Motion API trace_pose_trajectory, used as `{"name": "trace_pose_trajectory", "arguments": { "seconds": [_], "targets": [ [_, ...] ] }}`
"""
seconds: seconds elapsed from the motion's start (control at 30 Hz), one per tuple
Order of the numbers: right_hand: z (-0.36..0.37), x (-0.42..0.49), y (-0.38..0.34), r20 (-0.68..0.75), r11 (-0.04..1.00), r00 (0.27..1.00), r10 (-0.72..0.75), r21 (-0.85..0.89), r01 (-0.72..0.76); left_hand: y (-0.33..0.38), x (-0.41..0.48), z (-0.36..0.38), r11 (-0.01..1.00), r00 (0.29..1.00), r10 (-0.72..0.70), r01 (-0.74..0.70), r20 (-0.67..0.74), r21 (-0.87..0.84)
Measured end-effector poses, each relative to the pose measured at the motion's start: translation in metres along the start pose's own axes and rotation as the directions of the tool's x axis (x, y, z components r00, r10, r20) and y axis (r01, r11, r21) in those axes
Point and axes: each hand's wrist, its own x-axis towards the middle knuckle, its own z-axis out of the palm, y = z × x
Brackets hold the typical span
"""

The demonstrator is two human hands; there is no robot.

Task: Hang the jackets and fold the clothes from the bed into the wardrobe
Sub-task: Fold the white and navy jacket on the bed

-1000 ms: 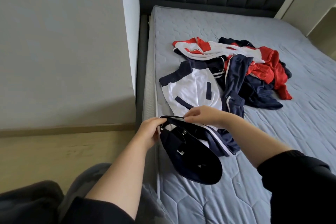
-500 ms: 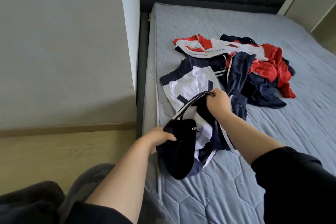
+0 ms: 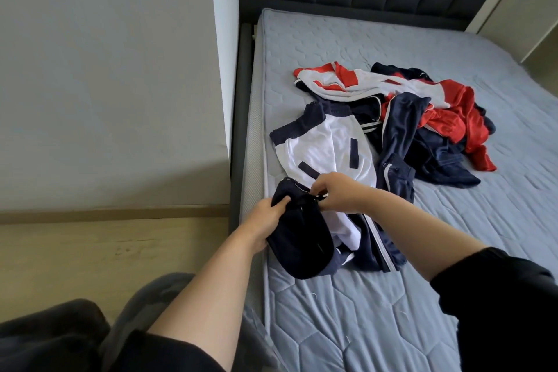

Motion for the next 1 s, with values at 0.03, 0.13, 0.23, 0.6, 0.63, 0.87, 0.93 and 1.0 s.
{"name": "trace_pose_trajectory", "arguments": {
  "seconds": [0.03,0.13,0.23,0.6,0.63,0.87,0.93,1.0],
  "targets": [
    [-0.003,0.001,0.000,0.012,1.000,1.000,0.003,0.023,-0.003,0.002,0.000,0.001,1.000,1.000,0.003,-0.003,0.000,0.017],
    [-0.012,0.002,0.000,0.102,0.982,0.994,0.028,0.184,-0.047,0.015,-0.002,-0.001,0.995,0.999,0.006,-0.009,0.032,0.104],
    [-0.030,0.006,-0.009,0.132,0.912,0.991,-0.016,0.409,-0.039,0.043,-0.002,-0.009,0.955,0.997,0.045,-0.061,0.062,0.291],
    [-0.104,0.046,-0.137,-0.221,0.888,0.975,-0.021,0.444,0.120,0.223,-0.062,-0.046,0.745,0.867,0.468,-0.284,-0.170,0.603],
    [-0.115,0.048,-0.156,-0.258,0.845,0.966,-0.028,0.511,0.160,0.240,-0.077,-0.056,0.741,0.830,0.513,-0.300,-0.219,0.600],
    [-0.181,0.048,-0.286,-0.385,0.505,0.923,-0.026,0.792,0.344,0.315,-0.183,-0.118,0.833,0.859,0.461,-0.331,-0.224,0.443],
    [-0.195,0.045,-0.326,-0.426,0.409,0.903,-0.049,0.817,0.407,0.330,-0.208,-0.131,0.826,0.849,0.447,-0.270,-0.282,0.495],
    [-0.205,0.039,-0.369,-0.462,0.343,0.882,-0.099,0.816,0.466,0.348,-0.232,-0.145,0.825,0.813,0.454,-0.229,-0.364,0.517]
  ]
}}
